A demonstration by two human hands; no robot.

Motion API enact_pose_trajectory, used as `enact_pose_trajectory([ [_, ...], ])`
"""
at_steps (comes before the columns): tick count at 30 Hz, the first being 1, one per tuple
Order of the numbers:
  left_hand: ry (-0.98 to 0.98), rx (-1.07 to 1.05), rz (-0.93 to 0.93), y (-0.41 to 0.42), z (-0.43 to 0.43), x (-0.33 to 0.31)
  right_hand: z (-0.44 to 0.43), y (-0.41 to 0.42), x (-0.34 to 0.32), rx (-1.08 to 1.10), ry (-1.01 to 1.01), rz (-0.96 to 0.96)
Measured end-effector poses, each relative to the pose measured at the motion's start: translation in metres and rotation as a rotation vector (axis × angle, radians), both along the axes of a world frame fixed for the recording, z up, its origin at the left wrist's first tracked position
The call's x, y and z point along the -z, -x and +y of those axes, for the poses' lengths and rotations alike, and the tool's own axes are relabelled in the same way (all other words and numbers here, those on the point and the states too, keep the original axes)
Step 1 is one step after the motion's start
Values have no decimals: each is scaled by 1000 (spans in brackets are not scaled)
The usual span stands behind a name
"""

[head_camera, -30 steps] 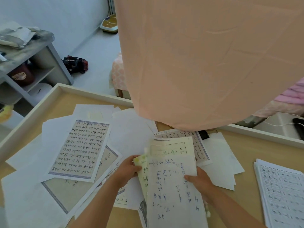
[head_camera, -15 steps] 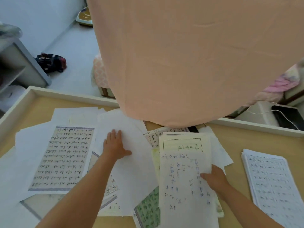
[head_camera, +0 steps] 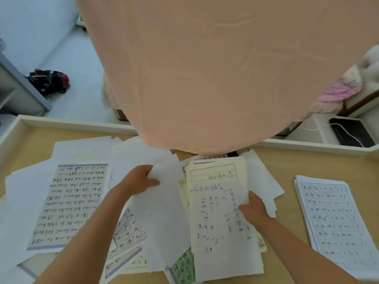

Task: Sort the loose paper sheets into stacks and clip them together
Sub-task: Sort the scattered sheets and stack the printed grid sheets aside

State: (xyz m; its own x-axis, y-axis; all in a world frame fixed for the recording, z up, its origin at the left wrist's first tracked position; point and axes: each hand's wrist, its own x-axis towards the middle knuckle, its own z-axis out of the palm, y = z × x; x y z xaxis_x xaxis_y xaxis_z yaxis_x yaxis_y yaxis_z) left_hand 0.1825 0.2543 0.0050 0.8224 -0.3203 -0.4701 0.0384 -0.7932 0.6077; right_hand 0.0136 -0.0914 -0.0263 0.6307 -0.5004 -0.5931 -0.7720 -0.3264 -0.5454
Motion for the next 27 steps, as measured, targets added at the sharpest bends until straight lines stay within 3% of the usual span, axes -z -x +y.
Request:
enact_pose_trajectory([
  [5, 43, 150, -26, 12, -25, -76, -1, 0, 5, -74, 3, -16],
  [8, 221, 136, 77, 21, -37, -138, -2, 2, -2, -62, -36, -16],
  [11, 356, 138, 186, 31, -52, -181, -4, -1, -19, -146, 125, -89],
  [12, 339, 144, 176, 33, -58, -189, -3, -2, -32, -191, 85, -170],
  [15, 180, 187, 53, 41, -76, -204, 10, -12, -79, -396, -325, -378],
  [18, 44, 199, -93, 47, -96, -213, 28, -22, -111, -693, -425, -349],
  [20, -6, 168, -168, 50, -106, -210, 30, -25, -123, -612, -554, -383],
  [23, -116, 104, -243, 50, -108, -191, 21, -31, -128, -64, -1004, -275],
  [24, -149, 79, -247, 50, -106, -181, 14, -31, -123, -20, -1076, -234],
  [25, -171, 47, -249, 50, -105, -169, 10, -26, -121, -65, -1075, -187],
  [27, -152, -56, -259, 56, -108, -145, 0, -13, -106, -290, -806, -135],
])
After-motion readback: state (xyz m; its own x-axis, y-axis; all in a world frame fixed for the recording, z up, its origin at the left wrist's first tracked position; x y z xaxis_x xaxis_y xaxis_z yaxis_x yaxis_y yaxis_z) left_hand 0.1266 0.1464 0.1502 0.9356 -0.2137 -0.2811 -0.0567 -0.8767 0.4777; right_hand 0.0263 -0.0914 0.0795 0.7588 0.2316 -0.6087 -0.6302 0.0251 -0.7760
